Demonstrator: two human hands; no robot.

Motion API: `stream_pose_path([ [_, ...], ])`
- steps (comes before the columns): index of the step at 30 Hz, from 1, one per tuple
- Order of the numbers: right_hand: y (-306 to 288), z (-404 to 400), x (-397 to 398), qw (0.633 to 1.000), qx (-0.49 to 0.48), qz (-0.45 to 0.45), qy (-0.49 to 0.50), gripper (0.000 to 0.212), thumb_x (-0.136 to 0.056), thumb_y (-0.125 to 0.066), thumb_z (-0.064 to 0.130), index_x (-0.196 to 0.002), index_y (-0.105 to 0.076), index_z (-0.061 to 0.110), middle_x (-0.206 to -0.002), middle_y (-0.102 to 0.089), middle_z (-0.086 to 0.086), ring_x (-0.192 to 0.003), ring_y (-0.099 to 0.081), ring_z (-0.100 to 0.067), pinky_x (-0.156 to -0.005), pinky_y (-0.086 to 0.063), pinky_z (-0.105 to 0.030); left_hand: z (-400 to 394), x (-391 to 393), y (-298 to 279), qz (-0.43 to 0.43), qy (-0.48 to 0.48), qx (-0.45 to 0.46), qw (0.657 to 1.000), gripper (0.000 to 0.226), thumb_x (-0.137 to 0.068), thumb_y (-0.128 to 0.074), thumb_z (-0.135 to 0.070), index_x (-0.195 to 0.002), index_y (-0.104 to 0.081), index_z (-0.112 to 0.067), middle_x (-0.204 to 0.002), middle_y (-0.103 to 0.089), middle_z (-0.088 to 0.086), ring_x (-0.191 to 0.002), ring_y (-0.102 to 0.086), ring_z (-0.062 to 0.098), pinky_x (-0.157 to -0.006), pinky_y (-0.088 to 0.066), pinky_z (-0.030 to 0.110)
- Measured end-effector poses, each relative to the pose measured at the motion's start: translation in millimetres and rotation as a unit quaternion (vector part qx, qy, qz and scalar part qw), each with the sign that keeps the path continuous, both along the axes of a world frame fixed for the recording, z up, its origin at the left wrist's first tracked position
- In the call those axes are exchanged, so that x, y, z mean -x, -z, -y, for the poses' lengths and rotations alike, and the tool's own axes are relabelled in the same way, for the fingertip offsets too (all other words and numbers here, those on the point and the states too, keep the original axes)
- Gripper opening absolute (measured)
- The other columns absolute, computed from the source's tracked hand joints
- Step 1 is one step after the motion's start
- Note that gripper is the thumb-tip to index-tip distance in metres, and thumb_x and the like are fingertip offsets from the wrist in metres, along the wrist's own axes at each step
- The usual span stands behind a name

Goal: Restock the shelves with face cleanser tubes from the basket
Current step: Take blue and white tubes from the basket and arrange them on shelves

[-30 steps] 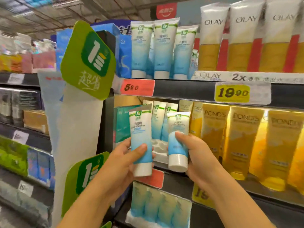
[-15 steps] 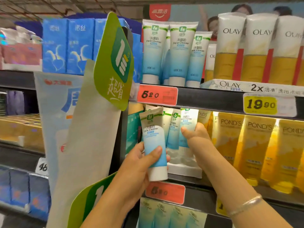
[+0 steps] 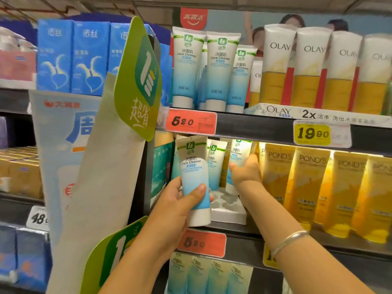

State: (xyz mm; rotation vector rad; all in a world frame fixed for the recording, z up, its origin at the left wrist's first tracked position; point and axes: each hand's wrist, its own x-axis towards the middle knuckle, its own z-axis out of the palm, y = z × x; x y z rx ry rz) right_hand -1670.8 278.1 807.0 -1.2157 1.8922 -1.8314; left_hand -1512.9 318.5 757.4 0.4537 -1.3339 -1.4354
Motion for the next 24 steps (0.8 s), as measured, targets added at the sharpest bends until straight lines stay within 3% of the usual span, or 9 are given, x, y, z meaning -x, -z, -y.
stream_pose_path([
  [3, 1.5, 3.8, -0.8, 1.000, 0.019, 0.006, -0.021, 0.030, -0.091, -0.055, 0.008, -0.119, -0.045, 0.009, -0.128, -0.052, -0.012, -0.119, -0.052, -0.030, -0.098, -0.047, -0.047, 1.0, 1.2, 2.0, 0.022, -0.030, 0.029, 0.999, 0.052, -0.059, -0.068, -0.037, -0.108, -0.059, -0.024, -0.094, -0.074, 0.003, -0.089, -0.070, 0.014, -0.077, -0.053, 0.032],
  [12, 10.4, 14.9, 4.6, 0.998, 0.011, -0.018, -0.054, 0.028, -0.089, -0.056, 0.006, -0.115, -0.047, 0.010, -0.125, -0.053, -0.011, -0.117, -0.053, -0.027, -0.094, -0.050, -0.044, 6.1, -2.4, 0.8, -0.004, -0.047, 0.035, 0.998, 0.039, -0.066, -0.063, -0.028, -0.105, -0.055, -0.025, -0.083, -0.075, -0.003, -0.077, -0.071, 0.009, -0.059, -0.054, 0.019],
  [24, 18.6, 15.5, 15.5, 0.991, -0.088, -0.064, -0.075, 0.034, -0.087, -0.060, 0.007, -0.120, -0.047, 0.007, -0.130, -0.052, -0.013, -0.121, -0.051, -0.031, -0.098, -0.048, -0.044, 13.4, 3.6, -2.7, -0.014, -0.065, 0.046, 0.997, 0.029, -0.075, -0.062, -0.018, -0.103, -0.057, -0.023, -0.085, -0.075, -0.005, -0.076, -0.071, 0.008, -0.061, -0.055, 0.018],
])
